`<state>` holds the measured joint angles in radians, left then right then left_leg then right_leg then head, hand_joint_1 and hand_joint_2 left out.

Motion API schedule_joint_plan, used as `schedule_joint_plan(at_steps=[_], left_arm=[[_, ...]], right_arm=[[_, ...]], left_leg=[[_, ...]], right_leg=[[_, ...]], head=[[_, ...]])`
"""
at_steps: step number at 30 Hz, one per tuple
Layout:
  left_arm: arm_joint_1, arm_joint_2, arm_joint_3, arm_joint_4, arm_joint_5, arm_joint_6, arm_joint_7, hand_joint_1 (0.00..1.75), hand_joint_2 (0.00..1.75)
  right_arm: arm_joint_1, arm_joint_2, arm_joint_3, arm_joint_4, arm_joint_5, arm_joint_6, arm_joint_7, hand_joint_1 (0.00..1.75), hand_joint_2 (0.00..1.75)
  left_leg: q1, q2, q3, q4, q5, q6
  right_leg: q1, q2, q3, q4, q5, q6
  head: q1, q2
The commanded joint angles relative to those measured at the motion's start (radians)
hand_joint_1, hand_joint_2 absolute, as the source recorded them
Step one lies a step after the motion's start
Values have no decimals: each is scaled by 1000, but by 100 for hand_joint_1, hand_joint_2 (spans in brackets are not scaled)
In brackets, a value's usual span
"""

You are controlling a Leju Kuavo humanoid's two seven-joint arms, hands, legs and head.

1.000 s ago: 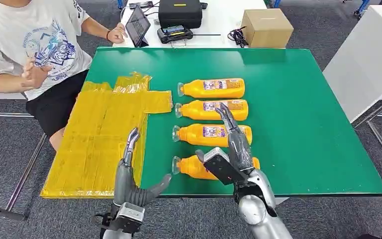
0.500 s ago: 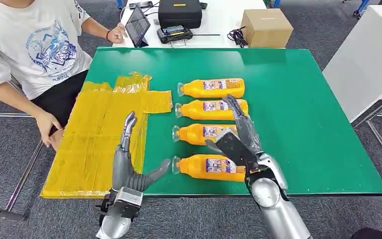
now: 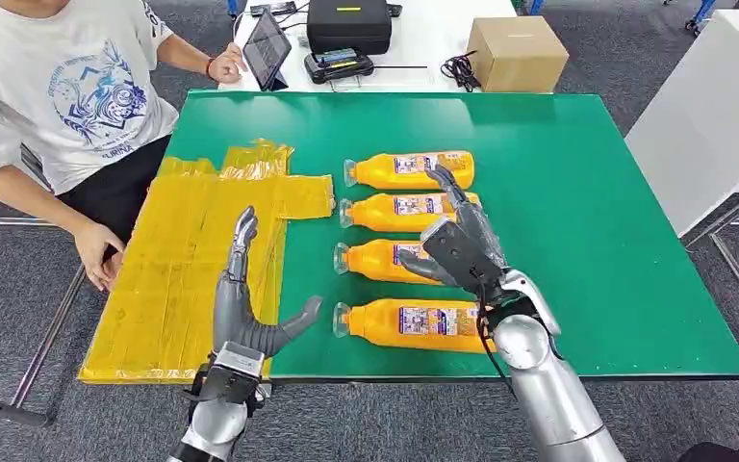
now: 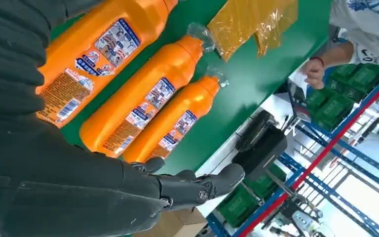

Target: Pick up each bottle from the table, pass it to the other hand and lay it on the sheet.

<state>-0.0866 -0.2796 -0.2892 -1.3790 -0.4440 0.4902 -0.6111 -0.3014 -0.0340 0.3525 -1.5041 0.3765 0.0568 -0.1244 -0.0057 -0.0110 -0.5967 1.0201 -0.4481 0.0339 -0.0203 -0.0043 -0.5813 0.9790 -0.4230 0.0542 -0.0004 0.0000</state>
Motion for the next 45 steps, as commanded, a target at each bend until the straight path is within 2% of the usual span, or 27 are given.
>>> schedule_joint_plan(at_steps=[1,6,12,21,35,38,43,45], left_arm=[[-65,2,48,124,8,-10,3,0,175],[-128,24,92,262,-35,9,34,0,175],[-148,20,150,326,-64,31,18,0,175],[-178,22,157,366,-67,50,7,0,175],[-180,22,155,369,-68,53,8,0,175],[-184,26,151,376,-70,58,13,0,175],[-181,33,154,380,-69,71,14,0,175],[-185,32,150,386,-70,66,14,0,175]], right_arm=[[-84,-48,54,112,-20,48,16,0,175],[-117,-107,143,157,-48,130,11,0,175],[-99,-264,266,97,-117,173,2,0,175],[9,-418,250,-45,-146,178,2,0,175],[13,-420,252,-51,-144,179,4,0,175],[59,-458,246,-96,-140,177,8,0,175],[212,-499,234,-210,-99,134,-5,0,175],[240,-514,234,-218,-86,131,-1,0,175]], left_leg=[[2,2,3,0,-1,-2],[0,1,3,-1,0,-1],[1,1,4,-1,-1,-2],[1,-4,3,0,-1,-2],[0,-1,2,1,-1,-2],[0,-1,2,0,-1,-2],[0,-5,3,0,-1,-2],[-1,-5,1,0,0,-1]], right_leg=[[2,2,3,-1,0,-3],[1,1,3,-1,1,-2],[1,1,5,-2,0,-2],[1,-3,5,-2,-1,-2],[0,0,2,-1,0,-2],[0,-1,3,-1,0,-2],[0,-4,5,-2,-1,-2],[-1,-3,2,-1,0,-1]], head=[[0,0],[0,0],[0,0],[0,0],[0,0],[0,0],[0,0],[0,0]])
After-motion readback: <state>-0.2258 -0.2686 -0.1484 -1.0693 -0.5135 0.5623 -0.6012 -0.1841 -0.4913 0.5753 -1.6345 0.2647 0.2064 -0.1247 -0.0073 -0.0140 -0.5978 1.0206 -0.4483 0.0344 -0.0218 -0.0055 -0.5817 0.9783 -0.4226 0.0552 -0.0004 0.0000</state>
